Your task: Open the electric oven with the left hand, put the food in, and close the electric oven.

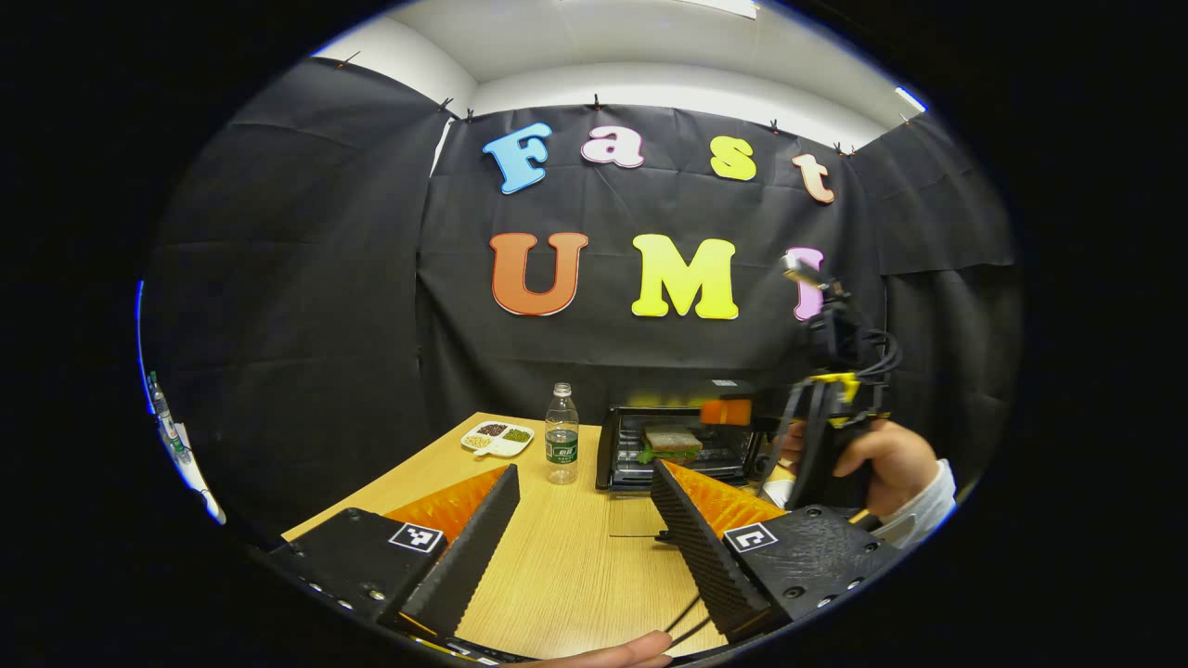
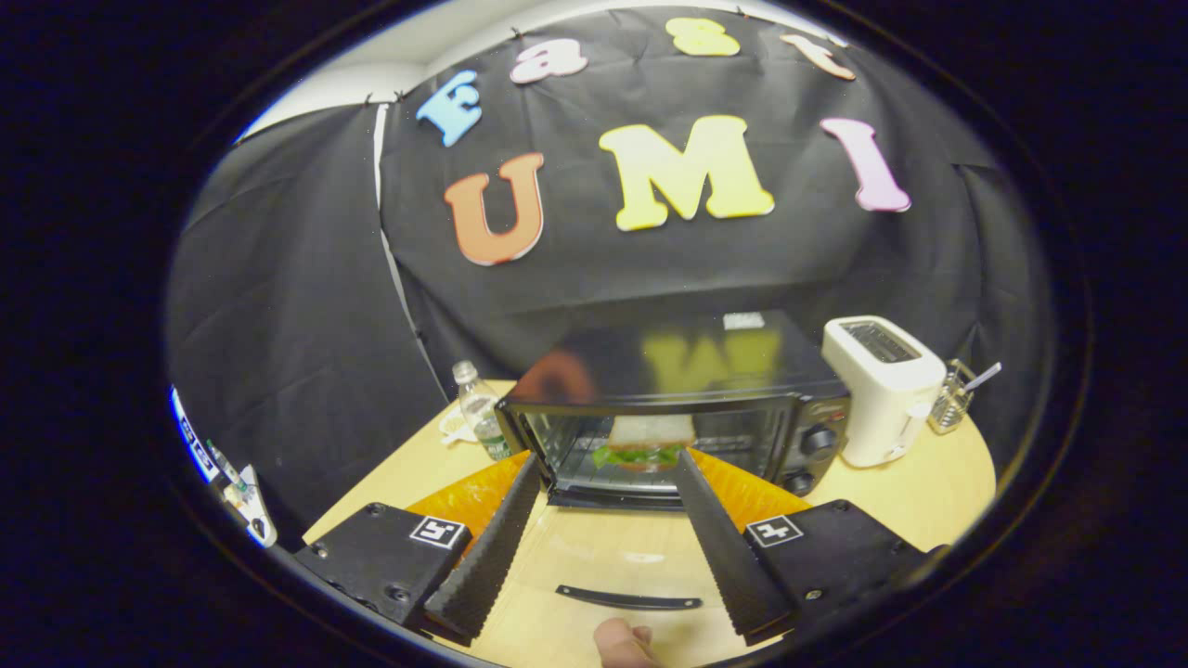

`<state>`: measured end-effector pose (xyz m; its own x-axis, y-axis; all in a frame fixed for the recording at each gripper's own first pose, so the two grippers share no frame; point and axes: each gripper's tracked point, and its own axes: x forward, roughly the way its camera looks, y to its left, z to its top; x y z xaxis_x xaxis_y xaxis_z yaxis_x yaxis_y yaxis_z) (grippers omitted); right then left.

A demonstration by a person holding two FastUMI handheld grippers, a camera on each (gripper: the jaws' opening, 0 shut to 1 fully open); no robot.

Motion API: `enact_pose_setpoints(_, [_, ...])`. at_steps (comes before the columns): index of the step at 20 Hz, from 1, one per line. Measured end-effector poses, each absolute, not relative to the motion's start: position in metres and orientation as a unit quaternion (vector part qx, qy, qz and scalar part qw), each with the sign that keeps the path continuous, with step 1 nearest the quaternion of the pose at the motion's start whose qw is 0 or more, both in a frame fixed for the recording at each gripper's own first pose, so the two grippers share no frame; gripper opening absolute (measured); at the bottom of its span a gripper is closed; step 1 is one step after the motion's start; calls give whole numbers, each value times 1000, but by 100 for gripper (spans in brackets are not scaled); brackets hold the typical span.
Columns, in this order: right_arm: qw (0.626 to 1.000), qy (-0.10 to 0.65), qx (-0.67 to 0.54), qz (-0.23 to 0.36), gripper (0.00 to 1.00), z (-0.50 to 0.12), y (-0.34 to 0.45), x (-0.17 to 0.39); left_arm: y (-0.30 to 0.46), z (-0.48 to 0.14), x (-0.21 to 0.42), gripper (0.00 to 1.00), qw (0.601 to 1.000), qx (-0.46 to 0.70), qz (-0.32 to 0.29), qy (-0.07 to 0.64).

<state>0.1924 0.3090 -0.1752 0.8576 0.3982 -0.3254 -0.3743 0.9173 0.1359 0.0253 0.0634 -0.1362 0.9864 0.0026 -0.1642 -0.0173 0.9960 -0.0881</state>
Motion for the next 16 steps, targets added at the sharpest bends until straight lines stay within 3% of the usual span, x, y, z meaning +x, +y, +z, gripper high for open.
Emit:
enact_pose_setpoints(11, [995,-19,-26,92,96,-57,134,90,5,-196,75,94,988,-36,-14,152])
enact_pose_setpoints(16, [996,-51,-25,67,96,-37,73,67,-31,-250,92,94,974,-40,-48,218])
